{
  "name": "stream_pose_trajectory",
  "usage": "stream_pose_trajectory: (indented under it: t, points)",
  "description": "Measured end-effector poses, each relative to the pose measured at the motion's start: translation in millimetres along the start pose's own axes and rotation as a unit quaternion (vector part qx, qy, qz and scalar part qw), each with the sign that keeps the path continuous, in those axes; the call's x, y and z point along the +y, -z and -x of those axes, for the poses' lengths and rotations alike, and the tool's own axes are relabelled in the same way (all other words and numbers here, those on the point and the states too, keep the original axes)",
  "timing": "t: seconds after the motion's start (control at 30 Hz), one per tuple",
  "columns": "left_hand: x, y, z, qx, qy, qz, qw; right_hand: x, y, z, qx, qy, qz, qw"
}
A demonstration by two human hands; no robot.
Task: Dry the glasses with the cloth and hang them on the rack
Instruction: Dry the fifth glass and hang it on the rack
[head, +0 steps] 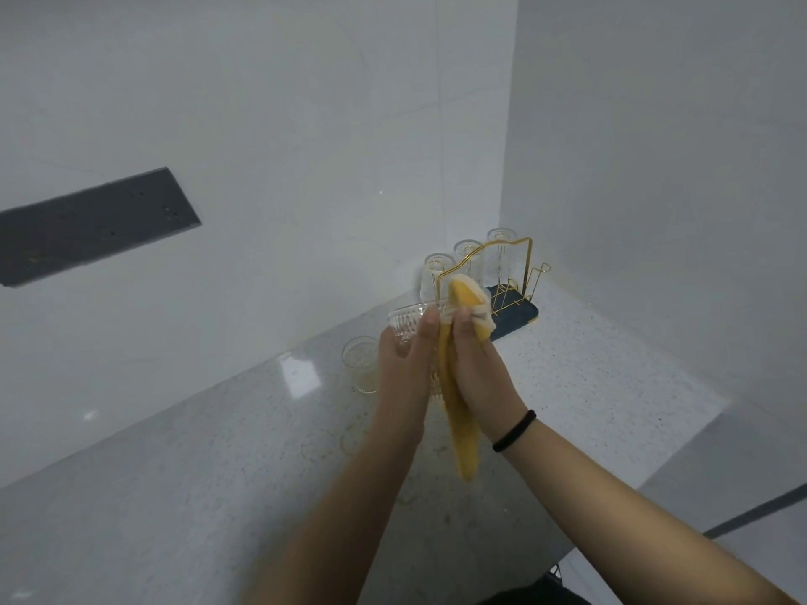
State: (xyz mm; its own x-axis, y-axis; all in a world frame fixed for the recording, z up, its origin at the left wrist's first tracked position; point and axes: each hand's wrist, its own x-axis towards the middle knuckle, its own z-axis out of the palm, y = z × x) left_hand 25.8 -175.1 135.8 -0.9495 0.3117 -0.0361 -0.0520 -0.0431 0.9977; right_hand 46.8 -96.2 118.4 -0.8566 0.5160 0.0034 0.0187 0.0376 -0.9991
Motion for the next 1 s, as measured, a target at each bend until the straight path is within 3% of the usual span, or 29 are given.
stream_pose_trajectory:
  t: [0.13, 0.2, 0.33, 0.43, 0.53, 0.7, 0.83, 0.9, 1.0]
  points:
    - [4, -2, 4, 0.0, 0.05, 0.049, 0.998, -17, 17, -16, -0.032, -0.126, -0.118, 0.985]
    - [6, -2, 3, -0.007, 0.039, 0.041, 0.998, -17, 18, -13, -0.051, -0.121, -0.168, 0.977]
    - [11, 12, -9, -0.031, 0.045, 0.067, 0.996, 4, 2, 4, -0.054, -0.055, -0.07, 0.995]
    - [6, 11, -11, -0.036, 0.013, 0.003, 0.999, 9, -5, 5, -0.008, -0.013, -0.027, 1.0]
    - [1, 9, -8, -0.04, -0.015, 0.012, 0.999, 1, -1, -5, 0.035, -0.04, -0.028, 0.998]
    - [2, 8, -9, -0.045, 0.001, 0.059, 0.997, -12, 15, -19, -0.071, -0.095, -0.234, 0.965]
    - [1, 7, -12, 0.017, -0.016, -0.033, 0.999, -7, 10, -10, -0.03, -0.082, -0.121, 0.989]
    - [2, 4, -10, 0.015, -0.038, -0.083, 0.996, -3, 6, -4, 0.011, -0.017, -0.045, 0.999]
    - [3, 2, -7, -0.011, -0.078, -0.034, 0.996, -3, 1, -3, 0.001, 0.017, -0.046, 0.999]
